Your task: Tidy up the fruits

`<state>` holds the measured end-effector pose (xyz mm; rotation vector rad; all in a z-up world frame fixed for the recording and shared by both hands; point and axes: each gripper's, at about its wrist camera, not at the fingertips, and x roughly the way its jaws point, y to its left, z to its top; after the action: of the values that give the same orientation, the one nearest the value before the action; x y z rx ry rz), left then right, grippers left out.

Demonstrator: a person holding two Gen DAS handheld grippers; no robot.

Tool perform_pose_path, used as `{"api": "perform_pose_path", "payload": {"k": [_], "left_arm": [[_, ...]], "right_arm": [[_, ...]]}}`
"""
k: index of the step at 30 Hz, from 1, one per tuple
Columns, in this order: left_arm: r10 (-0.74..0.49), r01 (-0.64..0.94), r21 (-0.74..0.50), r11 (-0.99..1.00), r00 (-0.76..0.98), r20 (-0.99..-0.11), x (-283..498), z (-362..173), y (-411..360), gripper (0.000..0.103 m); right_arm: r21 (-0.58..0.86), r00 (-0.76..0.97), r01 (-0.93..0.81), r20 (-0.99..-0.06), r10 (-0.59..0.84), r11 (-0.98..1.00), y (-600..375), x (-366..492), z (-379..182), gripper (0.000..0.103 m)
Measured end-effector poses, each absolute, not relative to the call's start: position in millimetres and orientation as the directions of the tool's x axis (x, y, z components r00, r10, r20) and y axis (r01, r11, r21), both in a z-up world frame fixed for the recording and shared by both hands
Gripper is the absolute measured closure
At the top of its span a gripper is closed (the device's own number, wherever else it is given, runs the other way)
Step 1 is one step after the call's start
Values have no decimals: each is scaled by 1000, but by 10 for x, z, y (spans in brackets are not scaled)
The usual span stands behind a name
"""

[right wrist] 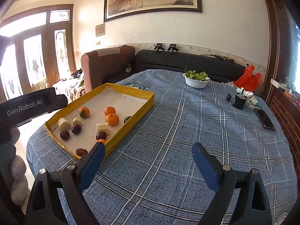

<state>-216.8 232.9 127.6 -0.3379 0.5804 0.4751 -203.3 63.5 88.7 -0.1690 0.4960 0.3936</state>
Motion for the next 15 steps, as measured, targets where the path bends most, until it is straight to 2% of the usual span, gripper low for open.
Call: {"api": "perform_pose_path", "payload": {"k": [15], "left_arm": [[311, -443, -127, 887, 779, -544, -2354, 1449, 1970, 0]], "right_arm": [[-39, 822, -374, -476, 312, 927, 407, -2306, 984, 7]]}}
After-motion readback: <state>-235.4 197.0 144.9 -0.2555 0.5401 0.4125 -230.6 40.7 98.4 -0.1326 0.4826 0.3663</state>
